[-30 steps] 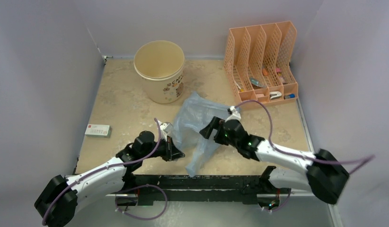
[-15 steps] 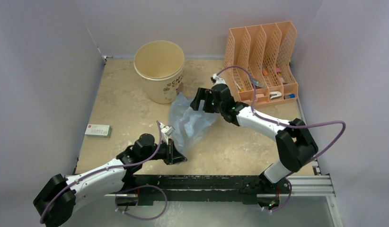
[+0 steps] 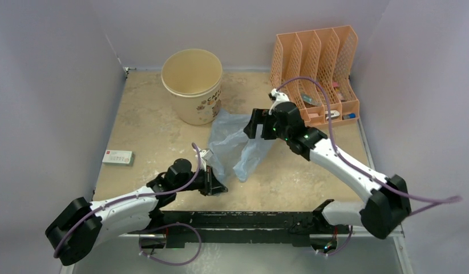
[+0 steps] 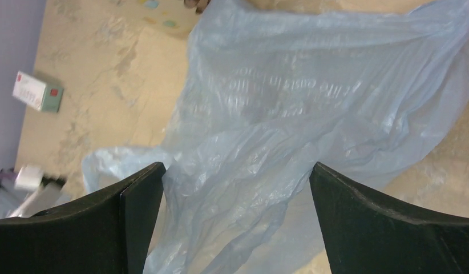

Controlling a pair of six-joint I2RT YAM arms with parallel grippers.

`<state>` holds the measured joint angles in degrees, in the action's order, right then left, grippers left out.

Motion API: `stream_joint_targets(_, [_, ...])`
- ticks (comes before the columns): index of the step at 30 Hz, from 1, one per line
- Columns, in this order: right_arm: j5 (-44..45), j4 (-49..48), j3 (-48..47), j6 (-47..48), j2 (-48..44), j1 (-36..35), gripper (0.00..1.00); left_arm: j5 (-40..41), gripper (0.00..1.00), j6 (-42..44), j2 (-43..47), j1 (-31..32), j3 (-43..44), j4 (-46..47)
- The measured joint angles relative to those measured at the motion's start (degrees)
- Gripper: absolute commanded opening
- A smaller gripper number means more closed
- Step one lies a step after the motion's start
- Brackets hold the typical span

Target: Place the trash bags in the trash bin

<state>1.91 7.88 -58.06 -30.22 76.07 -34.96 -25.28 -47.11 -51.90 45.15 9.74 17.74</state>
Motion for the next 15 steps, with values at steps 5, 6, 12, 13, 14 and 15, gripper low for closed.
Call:
stream_joint_targets(5, [0.61, 4.13, 7.06, -2.73, -10.4, -0.35, 0.99, 0.52, 0.0, -0.94, -3.45, 0.0, 0.37, 1.51])
stream_joint_targets(6, [1.38, 5.11, 8.04, -3.54, -11.61, -0.33, 0.99, 0.52, 0.0, -1.01, -3.63, 0.0, 0.39, 1.51])
stream_joint_targets(12, [3.72, 10.93, 12.87, -9.55, -18.23, -0.28, 0.99, 0.55, 0.0, -1.62, -3.52, 0.0, 0.44, 1.42])
stream_joint_targets(13, [3.65, 11.61, 13.09, -10.27, -19.34, -0.28, 0.99, 0.61, 0.0, -1.68, -3.26, 0.0, 0.44, 1.31])
stream_joint_targets(14, [3.56, 12.22, 13.18, -10.82, -20.37, -0.28, 0.99, 0.68, 0.0, -1.75, -2.84, 0.0, 0.44, 1.14])
stream_joint_targets(15, [3.58, 12.87, 13.27, -11.28, -21.59, -0.28, 0.99, 0.76, 0.0, -1.77, -2.47, 0.0, 0.44, 0.98])
